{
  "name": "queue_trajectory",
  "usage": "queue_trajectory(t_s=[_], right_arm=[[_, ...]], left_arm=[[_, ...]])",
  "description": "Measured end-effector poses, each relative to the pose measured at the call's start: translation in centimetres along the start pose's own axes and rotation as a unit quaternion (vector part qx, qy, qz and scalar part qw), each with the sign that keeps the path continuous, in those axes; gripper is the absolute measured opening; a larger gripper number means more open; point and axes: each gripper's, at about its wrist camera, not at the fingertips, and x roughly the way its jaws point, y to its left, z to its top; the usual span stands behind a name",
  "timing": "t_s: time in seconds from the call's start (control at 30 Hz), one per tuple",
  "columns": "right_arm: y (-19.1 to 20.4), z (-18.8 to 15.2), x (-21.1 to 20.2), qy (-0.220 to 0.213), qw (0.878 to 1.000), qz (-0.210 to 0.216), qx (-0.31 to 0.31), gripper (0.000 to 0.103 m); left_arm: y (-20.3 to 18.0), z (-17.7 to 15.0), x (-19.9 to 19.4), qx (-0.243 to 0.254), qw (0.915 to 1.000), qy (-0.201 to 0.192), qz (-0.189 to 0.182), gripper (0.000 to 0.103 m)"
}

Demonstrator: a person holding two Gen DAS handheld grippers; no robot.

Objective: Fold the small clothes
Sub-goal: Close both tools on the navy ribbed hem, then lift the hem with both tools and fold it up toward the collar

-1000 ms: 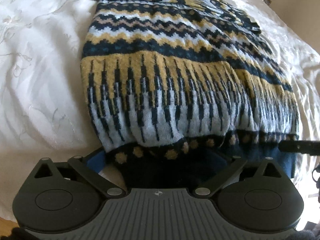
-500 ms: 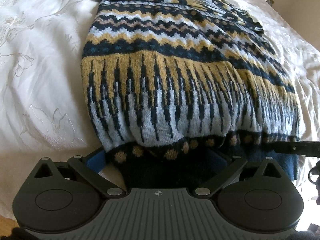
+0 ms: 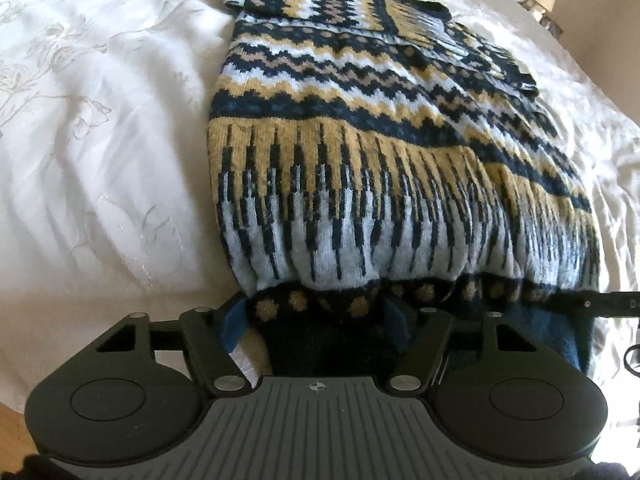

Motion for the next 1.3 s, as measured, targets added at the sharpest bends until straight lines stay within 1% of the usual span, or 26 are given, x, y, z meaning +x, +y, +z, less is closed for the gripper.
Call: queue_trajectory(t_s=[0.03,0.23,0.33,0.43,0.53,0.6,0.63,0.67,0.7,0.77,0.9,0.93,0.97,1.0,1.1,1.2,1.3], right_arm=[[0.1,0.0,-0.1,0.004,1.0,-0.001,-0.008,0.013],[1.1,0.0,-1.0,0.005,0.998,-0.042,-0.044,0.013],[1.2,-0.2,-0.9,0.009,0.997,-0.051,-0.051,0.013],[1.3,-0.1,-0.6,0.016,0.996,-0.06,-0.06,0.013],[1.7,0.0,-0.3,0.022,0.995,-0.071,-0.074,0.013],[2.0,0.0,-0.2,0.022,0.994,-0.073,-0.083,0.013],[2.0,0.0,-0.1,0.022,0.994,-0.072,-0.084,0.013],[1.9,0.0,-0.1,0.021,0.994,-0.069,-0.081,0.013],[1.8,0.0,-0.1,0.02,0.995,-0.066,-0.076,0.013],[1.5,0.0,-0.2,0.017,0.996,-0.06,-0.067,0.013],[1.2,-0.2,-0.4,0.011,0.997,-0.052,-0.062,0.013],[1.2,-0.3,-0.4,0.008,0.997,-0.048,-0.06,0.013],[1.1,-0.4,-0.7,0.005,0.997,-0.043,-0.058,0.013],[1.0,-0.4,-0.8,-0.001,0.998,-0.035,-0.053,0.013],[0.4,-0.7,-2.0,-0.018,0.999,-0.007,-0.038,0.013],[0.1,-0.8,-3.8,-0.046,0.998,0.037,-0.026,0.013],[0.7,-0.3,-5.4,-0.073,0.995,0.065,-0.016,0.013]], left_arm=[[0.0,-0.1,-0.1,0.001,1.0,-0.004,-0.001,0.066],[0.6,-0.6,-1.1,-0.019,0.9992,-0.035,-0.005,0.066],[1.1,-1.0,-1.6,-0.029,0.9982,-0.052,-0.006,0.066],[1.8,-1.4,-2.1,-0.055,0.996,-0.069,-0.008,0.066],[2.7,-1.8,-2.1,-0.09,0.993,-0.075,-0.015,0.066],[3.2,-1.9,-1.9,-0.11,0.9907,-0.078,-0.021,0.062],[3.4,-2.1,-1.9,-0.116,0.9899,-0.078,-0.02,0.056],[3.5,-2.0,-1.6,-0.122,0.9897,-0.073,-0.017,0.05],[3.6,-2.0,-1.3,-0.125,0.9898,-0.066,-0.018,0.049],[3.3,-1.4,-1.0,-0.121,0.9907,-0.058,-0.025,0.04],[2.3,-0.5,-0.3,-0.092,0.9941,-0.043,-0.039,0.038],[2.3,-0.4,-0.2,-0.092,0.9936,-0.042,-0.05,0.031],[2.4,-0.2,-0.3,-0.096,0.9925,-0.042,-0.064,0.015],[2.5,-0.2,-0.4,-0.1,0.9907,-0.044,-0.081,0.011],[2.5,-0.2,-1.7,-0.105,0.9839,-0.068,-0.128,0.01],[2.4,0.3,-3.1,-0.111,0.9805,-0.077,-0.143,0.01],[2.6,1.1,-4.4,-0.126,0.9744,-0.096,-0.159,0.01]])
